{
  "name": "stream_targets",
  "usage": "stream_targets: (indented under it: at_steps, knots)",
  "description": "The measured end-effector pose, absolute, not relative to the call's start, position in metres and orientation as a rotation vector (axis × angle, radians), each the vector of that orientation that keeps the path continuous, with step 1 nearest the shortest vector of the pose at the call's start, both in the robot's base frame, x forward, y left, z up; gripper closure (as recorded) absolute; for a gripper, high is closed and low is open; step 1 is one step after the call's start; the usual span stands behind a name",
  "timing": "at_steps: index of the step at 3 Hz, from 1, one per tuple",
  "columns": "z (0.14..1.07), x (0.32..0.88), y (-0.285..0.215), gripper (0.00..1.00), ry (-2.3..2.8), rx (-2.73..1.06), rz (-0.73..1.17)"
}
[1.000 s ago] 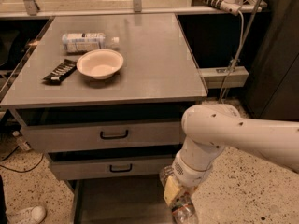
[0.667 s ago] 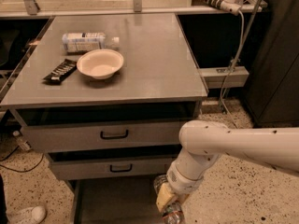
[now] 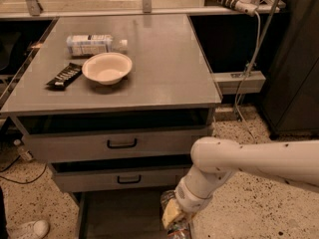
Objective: Place water bottle into bottom drawer
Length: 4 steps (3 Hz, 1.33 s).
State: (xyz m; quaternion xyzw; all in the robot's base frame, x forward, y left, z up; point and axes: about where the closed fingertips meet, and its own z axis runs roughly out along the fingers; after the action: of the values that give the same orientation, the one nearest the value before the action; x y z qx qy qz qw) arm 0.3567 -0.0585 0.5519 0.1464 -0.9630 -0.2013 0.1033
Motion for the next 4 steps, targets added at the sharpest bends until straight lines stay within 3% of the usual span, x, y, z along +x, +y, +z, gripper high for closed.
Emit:
stream_targets:
  at_steps: [2, 4]
  knots:
    - [0.446, 0.370, -0.011, 1.00, -2.805, 0.192, -0.888]
    - [0.423, 0.358, -0.005, 1.00, -2.756, 0.159, -0.913]
